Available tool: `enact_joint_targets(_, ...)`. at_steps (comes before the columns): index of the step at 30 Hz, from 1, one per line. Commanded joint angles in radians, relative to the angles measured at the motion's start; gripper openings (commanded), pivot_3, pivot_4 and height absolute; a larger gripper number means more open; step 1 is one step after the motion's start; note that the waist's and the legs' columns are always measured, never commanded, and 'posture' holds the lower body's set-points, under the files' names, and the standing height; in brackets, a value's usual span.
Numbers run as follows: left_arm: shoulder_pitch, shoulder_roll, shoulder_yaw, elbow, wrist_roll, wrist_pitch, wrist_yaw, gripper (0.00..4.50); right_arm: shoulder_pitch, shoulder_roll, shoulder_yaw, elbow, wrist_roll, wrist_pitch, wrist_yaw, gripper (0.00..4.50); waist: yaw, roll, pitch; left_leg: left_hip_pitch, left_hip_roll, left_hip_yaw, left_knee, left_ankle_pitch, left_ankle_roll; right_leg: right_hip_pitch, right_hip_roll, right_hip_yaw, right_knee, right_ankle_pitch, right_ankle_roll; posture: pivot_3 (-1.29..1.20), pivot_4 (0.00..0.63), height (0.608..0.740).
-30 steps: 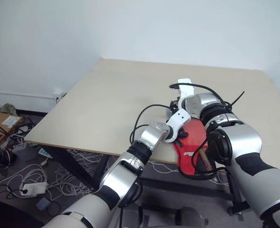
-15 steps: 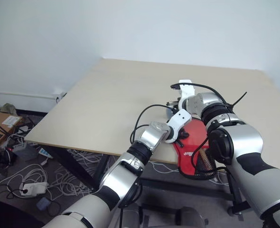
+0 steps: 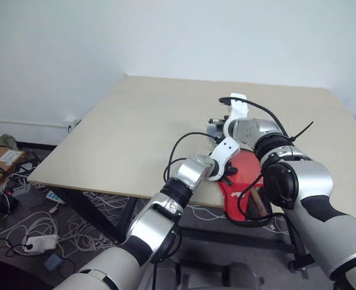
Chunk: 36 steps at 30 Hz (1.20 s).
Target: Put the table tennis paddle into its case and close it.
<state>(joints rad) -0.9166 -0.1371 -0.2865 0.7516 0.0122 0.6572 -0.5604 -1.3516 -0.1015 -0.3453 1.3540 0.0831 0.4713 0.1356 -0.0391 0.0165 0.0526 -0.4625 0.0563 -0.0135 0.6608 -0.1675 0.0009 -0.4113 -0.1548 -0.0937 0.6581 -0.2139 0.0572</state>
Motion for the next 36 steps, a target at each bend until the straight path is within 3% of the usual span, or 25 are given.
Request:
enact_joint_targets(1, 0.008, -0.040, -0.011, 0.043, 0.002, 0.063, 0.003, 0.85, -0.031, -0.020, -0.006, -0.024, 0.014, -0.065, -0.007, 0.01, -0.002, 0.000, 0.000, 0.000, 0.000, 0.000, 0.000, 0.000, 0.000, 0.000, 0.000, 0.000, 0.000, 0.000, 0.000, 0.00, 0.000, 0.688)
enact_joint_targets(10, 0.013, -0.041, -0.009, 0.033, -0.008, 0.090, 0.014, 0.85, 0.035, -0.045, 0.103, -0.017, -0.087, -0.151, -0.048, 0.01, -0.007, 0.000, 0.000, 0.000, 0.000, 0.000, 0.000, 0.000, 0.000, 0.000, 0.000, 0.000, 0.000, 0.000, 0.000, 0.00, 0.000, 0.688)
enact_joint_targets(36, 0.049, -0.026, -0.025, -0.023, -0.022, 0.146, 0.014, 0.85, 0.102, -0.160, 0.025, -0.020, -0.032, -0.210, -0.115, 0.01, -0.007, 0.000, 0.000, 0.000, -0.002, 0.000, 0.000, 0.000, 0.000, 0.001, -0.001, 0.000, -0.001, 0.000, 0.000, 0.00, 0.000, 0.688)
